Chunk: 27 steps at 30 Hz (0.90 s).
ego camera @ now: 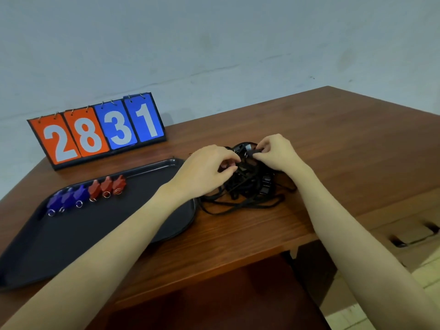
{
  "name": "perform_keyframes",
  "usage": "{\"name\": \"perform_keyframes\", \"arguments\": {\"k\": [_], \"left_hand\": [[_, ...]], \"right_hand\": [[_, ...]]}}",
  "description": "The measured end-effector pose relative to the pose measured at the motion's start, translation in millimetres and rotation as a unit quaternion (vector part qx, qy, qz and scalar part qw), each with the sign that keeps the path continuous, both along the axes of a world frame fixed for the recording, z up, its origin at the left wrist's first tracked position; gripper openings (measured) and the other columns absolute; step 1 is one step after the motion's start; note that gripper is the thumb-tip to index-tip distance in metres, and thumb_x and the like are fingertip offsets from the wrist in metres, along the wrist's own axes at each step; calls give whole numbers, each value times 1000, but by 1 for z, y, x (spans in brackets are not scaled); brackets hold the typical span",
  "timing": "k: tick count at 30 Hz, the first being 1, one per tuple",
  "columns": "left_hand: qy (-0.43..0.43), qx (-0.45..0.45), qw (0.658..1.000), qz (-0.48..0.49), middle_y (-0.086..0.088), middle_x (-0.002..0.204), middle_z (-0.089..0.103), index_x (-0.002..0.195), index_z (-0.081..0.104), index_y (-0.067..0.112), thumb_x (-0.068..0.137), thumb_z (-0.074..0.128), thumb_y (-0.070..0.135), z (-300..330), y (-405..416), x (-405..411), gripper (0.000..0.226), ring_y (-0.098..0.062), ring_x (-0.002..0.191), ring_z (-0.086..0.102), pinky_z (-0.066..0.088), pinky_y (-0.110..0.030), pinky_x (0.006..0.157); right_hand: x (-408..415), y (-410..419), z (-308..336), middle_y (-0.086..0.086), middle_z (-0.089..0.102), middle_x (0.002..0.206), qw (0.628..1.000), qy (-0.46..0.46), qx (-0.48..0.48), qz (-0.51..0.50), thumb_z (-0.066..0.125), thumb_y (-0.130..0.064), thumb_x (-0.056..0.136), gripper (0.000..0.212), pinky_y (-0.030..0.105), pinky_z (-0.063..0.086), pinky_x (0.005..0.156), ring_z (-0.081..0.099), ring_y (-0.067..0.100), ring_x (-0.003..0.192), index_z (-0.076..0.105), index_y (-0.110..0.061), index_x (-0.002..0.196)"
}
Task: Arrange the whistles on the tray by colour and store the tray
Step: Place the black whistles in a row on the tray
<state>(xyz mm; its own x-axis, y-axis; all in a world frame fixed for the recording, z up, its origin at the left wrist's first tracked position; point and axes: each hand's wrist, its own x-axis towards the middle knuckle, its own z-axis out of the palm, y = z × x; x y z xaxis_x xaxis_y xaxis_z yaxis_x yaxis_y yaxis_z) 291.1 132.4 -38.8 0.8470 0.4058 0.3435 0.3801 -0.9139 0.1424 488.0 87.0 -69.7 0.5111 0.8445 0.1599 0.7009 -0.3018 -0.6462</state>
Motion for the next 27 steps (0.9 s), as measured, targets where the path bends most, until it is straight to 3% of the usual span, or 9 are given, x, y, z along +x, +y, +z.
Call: {"name": "perform_keyframes", "arguments": {"k": [3,7,13,19,23,27], "left_hand": [[-9,-30,999,-39,11,93,68,104,71,22,91,60,26,1,-14,11,18,-3,79,59,53,-32,75],[2,-38,997,-69,8,93,68,104,71,21,90,62,27,-3,-30,27,17,-4,74,58,53,-32,73],[36,25,999,-16,8,89,65,99,65,18,88,58,50,-16,-40,45,35,-6,74,54,46,-23,66],[62,39,995,61,2,83,64,92,60,12,80,61,60,-22,-40,56,50,-15,76,60,53,-35,66],[61,-36,993,94,2,86,67,93,65,12,79,68,52,-21,-40,60,42,-16,78,63,56,-37,72],[4,-186,978,96,6,88,67,97,70,17,79,73,40,-11,-36,53,29,-5,78,60,51,-23,74]], "right_hand": [[10,-9,1,7,68,103,993,70,88,-46,66,-23,87,27,28,48,81,62,21,97,68,-9,111],[14,-14,3,3,69,96,966,161,184,-81,69,-25,84,25,25,46,77,62,14,92,70,-10,104],[18,-16,-1,-2,66,92,959,178,194,-104,70,-25,83,25,24,45,74,60,10,88,69,-11,103],[17,-15,-3,-4,63,87,962,170,190,-96,71,-26,82,24,23,44,73,58,9,84,70,-11,101],[19,-15,-5,-3,66,89,960,175,196,-99,71,-26,82,26,23,44,73,59,9,84,70,-11,102],[17,-17,-5,-3,66,89,959,176,199,-97,71,-28,82,26,20,42,70,59,8,84,70,-11,103]]}}
